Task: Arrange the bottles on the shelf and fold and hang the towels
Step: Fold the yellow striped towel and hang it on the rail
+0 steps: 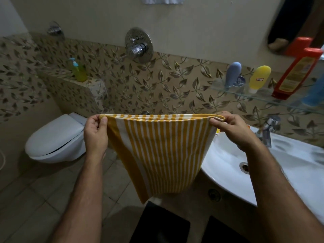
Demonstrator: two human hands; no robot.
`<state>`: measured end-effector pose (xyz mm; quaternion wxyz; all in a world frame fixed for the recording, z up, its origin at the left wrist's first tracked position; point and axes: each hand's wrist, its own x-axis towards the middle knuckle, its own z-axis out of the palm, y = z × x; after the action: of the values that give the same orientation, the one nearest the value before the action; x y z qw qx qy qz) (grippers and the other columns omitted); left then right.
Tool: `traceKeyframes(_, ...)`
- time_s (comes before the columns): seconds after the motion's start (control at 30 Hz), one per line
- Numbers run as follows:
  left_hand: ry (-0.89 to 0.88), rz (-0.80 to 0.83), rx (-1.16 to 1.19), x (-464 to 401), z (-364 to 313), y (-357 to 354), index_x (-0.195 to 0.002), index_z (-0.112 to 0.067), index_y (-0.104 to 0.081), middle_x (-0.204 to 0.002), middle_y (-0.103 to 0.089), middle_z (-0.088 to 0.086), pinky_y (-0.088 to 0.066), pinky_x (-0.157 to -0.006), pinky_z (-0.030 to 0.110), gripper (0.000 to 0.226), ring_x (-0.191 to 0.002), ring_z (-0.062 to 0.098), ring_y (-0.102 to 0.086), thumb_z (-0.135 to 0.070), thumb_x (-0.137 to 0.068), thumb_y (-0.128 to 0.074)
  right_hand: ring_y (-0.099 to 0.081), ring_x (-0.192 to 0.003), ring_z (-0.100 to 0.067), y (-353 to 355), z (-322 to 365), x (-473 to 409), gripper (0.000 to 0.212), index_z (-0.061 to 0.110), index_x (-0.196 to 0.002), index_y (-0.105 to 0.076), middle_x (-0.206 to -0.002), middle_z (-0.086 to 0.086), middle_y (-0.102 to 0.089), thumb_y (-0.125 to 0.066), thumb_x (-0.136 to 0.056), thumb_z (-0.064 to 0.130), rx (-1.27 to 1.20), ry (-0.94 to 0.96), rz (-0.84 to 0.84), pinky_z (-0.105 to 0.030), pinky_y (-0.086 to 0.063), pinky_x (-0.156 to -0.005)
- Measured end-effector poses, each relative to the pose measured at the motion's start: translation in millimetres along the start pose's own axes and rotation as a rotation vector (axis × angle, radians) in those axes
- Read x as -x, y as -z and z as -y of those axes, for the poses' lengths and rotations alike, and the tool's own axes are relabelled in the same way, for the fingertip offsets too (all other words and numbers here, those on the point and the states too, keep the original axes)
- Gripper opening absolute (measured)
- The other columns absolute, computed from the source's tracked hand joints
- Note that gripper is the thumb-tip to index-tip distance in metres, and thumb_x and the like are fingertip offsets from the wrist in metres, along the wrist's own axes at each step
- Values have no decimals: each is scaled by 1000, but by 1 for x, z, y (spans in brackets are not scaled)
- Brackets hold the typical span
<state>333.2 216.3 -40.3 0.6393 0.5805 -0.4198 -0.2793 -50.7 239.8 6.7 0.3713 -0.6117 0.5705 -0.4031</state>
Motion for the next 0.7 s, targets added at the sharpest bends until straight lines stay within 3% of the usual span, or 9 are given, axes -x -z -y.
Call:
traceKeyframes(0.07,30,-6,19,-3,3,-3,-117,-16,-54,-95,-60,-4,-48,-77,22,21,-92,10,-59,-28,-100,-49,-63,-84,-4,-5,3,0,18,16,-91,-70,-87,3,-68,-56,-96,25,-116,-2,20,-31,-48,-86)
traceKeyframes(0.13,54,-16,49,-4,3,-8,-116,-17,-52,-93,-58,-4,-48,-77,25,19,-89,10,-57,-28,-101,-46,-64,-85,-11,-16,7,0,21,15,-95,-68,-88,0,-70,-50,-101,22,-252,-46,-2,-33,-48,-87)
traceKeyframes(0.23,43,-53,20,-3,-1,-17,-120,-13,-51,-92,-56,-7,-46,-68,16,24,-83,4,-55,-27,-102,-44,-68,-93,-16,-28,12,1,25,16,-97,-68,-94,-2,-74,-47,-102,27,-370,-124,-47,-34,-52,-90)
traceKeyframes(0.3,11,-100,-29,-5,-5,-19,-121,-11,-51,-91,-54,-10,-44,-60,6,26,-80,0,-54,-26,-102,-44,-71,-94,-20,-24,19,1,22,15,-100,-69,-97,-4,-76,-54,-97,30,-397,-152,28,-34,-56,-87)
traceKeyframes(0.43,-101,-110,-128,-6,-14,-23,-119,-10,-50,-89,-52,-12,-41,-58,0,23,-77,-2,-52,-25,-102,-45,-73,-94,-21,-6,34,-2,38,12,-103,-70,-101,-6,-76,-81,-70,28,-171,-202,301,-34,-57,-85)
traceKeyframes(0.53,-95,-79,-99,-10,-17,-23,-117,-12,-51,-90,-56,-10,-45,-62,6,21,-78,0,-55,-25,-101,-46,-74,-87,-19,-2,43,-3,34,12,-96,-72,-96,-7,-77,-79,-64,20,-193,-242,314,-32,-58,-85)
traceKeyframes(0.7,254,191,216,-19,-16,-16,-99,-22,-60,-94,-67,4,-54,-76,31,11,-86,16,-65,-25,-100,-50,-73,-86,-21,-1,60,5,27,13,-94,-74,-95,-9,-76,-76,-70,24,-491,-103,318,-28,-60,-70)
